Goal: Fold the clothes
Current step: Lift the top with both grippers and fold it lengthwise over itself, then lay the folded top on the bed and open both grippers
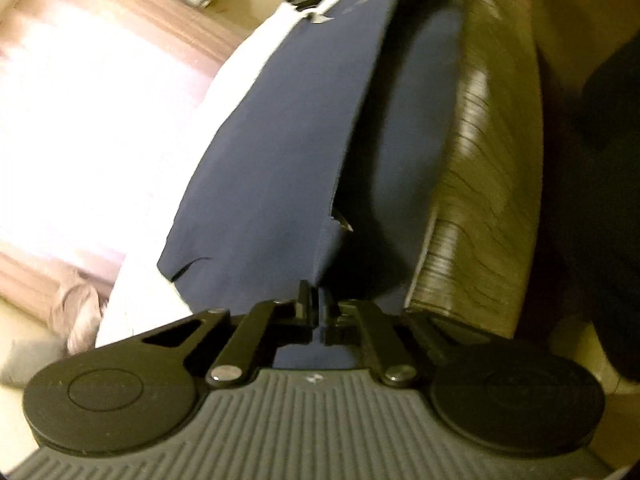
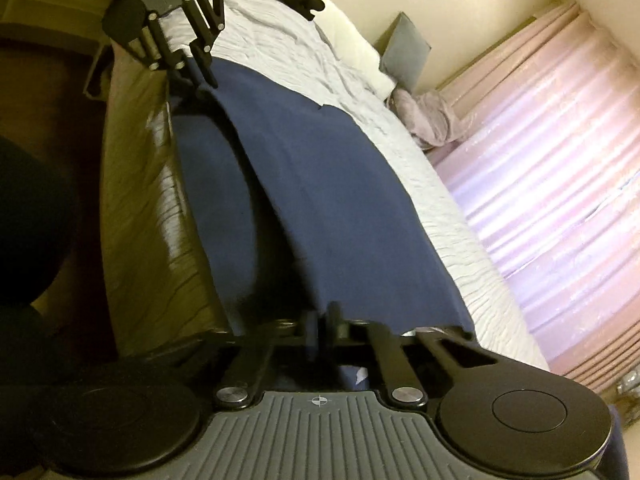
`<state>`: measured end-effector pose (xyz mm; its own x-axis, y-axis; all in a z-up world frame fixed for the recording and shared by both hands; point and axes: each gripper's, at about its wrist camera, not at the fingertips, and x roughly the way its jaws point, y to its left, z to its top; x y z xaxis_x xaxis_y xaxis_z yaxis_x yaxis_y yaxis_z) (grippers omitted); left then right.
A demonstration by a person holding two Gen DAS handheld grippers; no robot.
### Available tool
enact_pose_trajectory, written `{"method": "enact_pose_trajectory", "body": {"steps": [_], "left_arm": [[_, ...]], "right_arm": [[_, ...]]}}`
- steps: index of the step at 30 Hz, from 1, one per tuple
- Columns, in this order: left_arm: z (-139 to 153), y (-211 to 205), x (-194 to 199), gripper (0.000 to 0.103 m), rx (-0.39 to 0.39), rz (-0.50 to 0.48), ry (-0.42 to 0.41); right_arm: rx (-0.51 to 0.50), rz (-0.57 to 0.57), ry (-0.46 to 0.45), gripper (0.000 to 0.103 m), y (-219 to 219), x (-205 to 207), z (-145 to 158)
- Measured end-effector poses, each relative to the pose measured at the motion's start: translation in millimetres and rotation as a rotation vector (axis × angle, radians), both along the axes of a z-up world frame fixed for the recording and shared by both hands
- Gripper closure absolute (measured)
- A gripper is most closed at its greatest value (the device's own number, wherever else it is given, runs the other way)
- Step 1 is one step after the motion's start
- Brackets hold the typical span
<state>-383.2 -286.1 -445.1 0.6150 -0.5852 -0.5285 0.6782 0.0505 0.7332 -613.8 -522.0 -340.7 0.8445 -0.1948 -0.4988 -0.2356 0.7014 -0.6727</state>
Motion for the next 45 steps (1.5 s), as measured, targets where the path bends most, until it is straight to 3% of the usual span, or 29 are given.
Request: {"method": "enact_pose_trajectory", "body": {"steps": [3, 7, 12, 18, 21, 25, 31, 39, 45], "left_arm": [[8, 4, -16, 0.103, -0.008, -0.004, -0.048], [-5, 10, -36, 0.103, 0.019, -0.013, -0.073], [-28, 4, -35, 0.103, 0.032, 0.012, -0.063], [-51, 8, -38, 0.098, 0.091, 0.026, -0.044], [-55, 23, -46, 0.098, 0.093, 0.051, -0.007], [-45, 38, -54, 0.098, 0.047, 0.103, 0.041], [-12, 29, -59, 0.097, -0.042, 0.115, 0.034], [32, -43, -58, 0.084, -0.173, 0.038, 0.065], [26, -98, -36, 0.081, -0.141, 0.088, 0.172]], "right_arm": [[-0.001, -0.017, -0.003, 0.101, 6, -5, 3], [0.001, -0.026, -0.011, 0.101, 26, -21, 4], [-0.026, -0.043, 0.053, 0.101, 31, -16, -26], [-0.118, -0.047, 0.042, 0.1, 39, -17, -40], [-0.091, -0.091, 0.051, 0.1, 37, -28, -44], [0.032, -0.193, 0.036, 0.1, 28, -45, -37], [0.3, -0.351, -0.041, 0.1, 4, -57, -10], [0.715, -0.497, -0.182, 0.1, -38, -47, 25], [0.847, -0.569, -0.205, 0.1, -70, -36, 34]]}}
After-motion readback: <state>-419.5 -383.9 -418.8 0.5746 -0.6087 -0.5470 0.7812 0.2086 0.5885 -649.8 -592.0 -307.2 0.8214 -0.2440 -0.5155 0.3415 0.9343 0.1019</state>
